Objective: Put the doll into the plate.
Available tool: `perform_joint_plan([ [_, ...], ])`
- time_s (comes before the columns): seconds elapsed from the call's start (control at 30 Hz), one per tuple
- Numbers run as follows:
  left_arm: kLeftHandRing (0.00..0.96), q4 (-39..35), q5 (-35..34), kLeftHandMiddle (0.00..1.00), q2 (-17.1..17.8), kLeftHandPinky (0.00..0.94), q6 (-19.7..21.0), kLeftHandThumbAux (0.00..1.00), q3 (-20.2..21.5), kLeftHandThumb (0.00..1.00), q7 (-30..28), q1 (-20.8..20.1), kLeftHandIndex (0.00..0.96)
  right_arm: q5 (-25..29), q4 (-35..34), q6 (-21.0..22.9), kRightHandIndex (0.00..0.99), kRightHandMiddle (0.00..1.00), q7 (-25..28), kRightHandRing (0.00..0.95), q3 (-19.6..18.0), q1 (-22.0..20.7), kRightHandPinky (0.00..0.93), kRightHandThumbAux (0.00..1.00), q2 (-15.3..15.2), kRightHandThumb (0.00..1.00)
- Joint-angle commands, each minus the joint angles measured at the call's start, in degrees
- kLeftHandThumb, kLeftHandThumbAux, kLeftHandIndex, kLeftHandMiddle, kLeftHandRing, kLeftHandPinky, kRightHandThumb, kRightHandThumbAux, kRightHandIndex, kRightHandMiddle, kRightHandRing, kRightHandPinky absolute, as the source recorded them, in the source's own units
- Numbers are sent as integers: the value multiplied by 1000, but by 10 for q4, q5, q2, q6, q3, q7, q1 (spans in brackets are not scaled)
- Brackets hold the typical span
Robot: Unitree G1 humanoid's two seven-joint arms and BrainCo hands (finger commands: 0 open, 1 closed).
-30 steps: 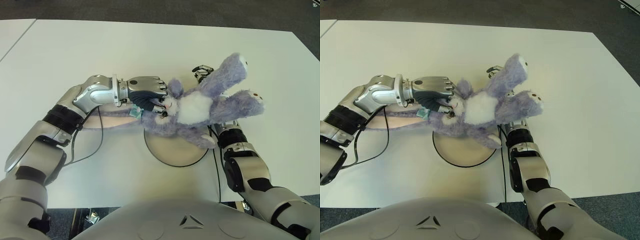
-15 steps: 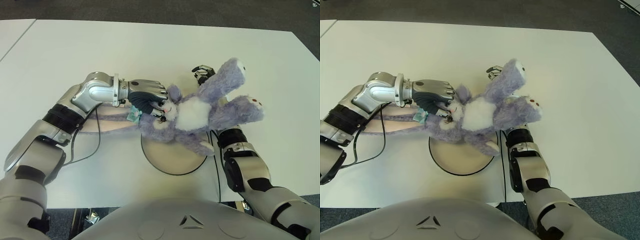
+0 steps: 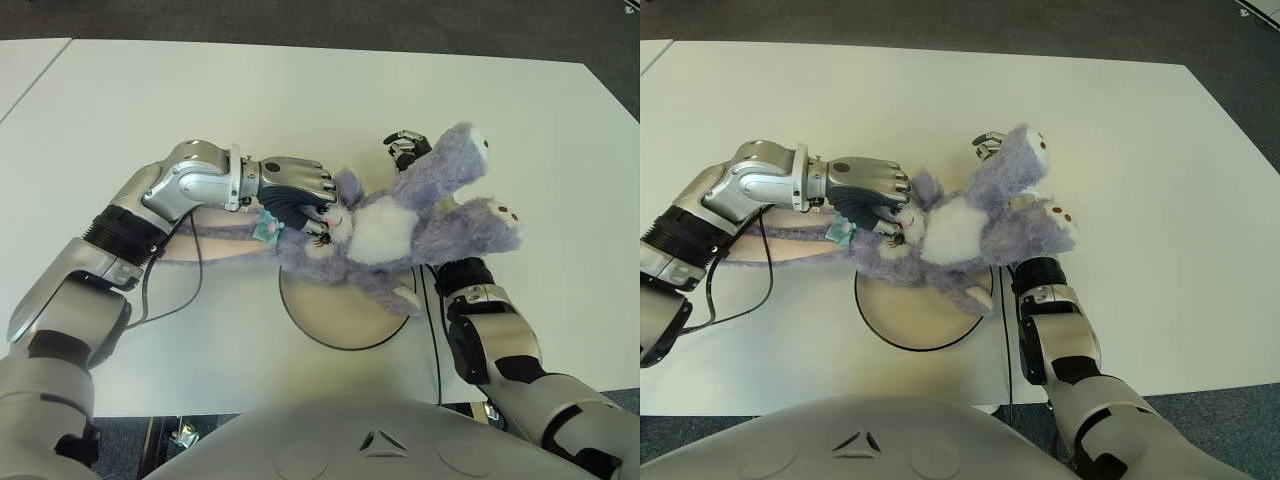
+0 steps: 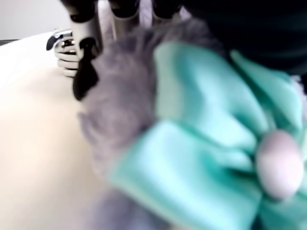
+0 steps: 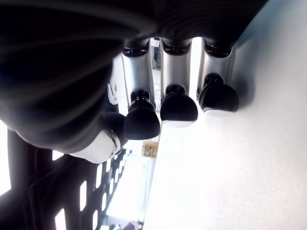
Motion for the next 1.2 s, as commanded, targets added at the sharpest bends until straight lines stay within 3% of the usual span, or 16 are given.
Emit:
perform_joint_plan([
  [0.03, 542, 19, 71, 537, 10, 671, 20, 644, -15, 952, -11, 16, 400, -1, 21, 33, 440, 842, 7, 835, 0, 30, 830, 722, 4, 706],
  [0.23, 529, 13, 90, 531, 11, 696, 33, 645, -13, 952, -5, 18, 402, -1, 22, 26, 440, 844, 8, 838, -1, 32, 832, 722, 4, 706],
  [0.5, 518, 21, 137, 526, 13, 695, 20, 644, -15, 952, 30, 11, 408, 0, 19, 28, 440, 842, 7, 833, -2, 33, 824, 722, 5, 705],
  [0.7, 527, 13, 252, 521, 21, 731, 11, 646, -25, 951, 112, 0, 401, 4, 24, 29, 440, 831, 8, 827, -6, 32, 819, 722, 4, 705],
  [0.83, 535, 8, 314, 523, 27, 742, 23, 647, -35, 950, 154, -6, 397, 3, 25, 29, 440, 829, 5, 826, -6, 31, 818, 722, 4, 705],
  [1.2, 544, 15, 400, 527, 26, 752, 73, 646, -58, 950, 198, -23, 397, 0, 29, 27, 440, 822, 1, 818, -5, 30, 797, 723, 3, 704],
])
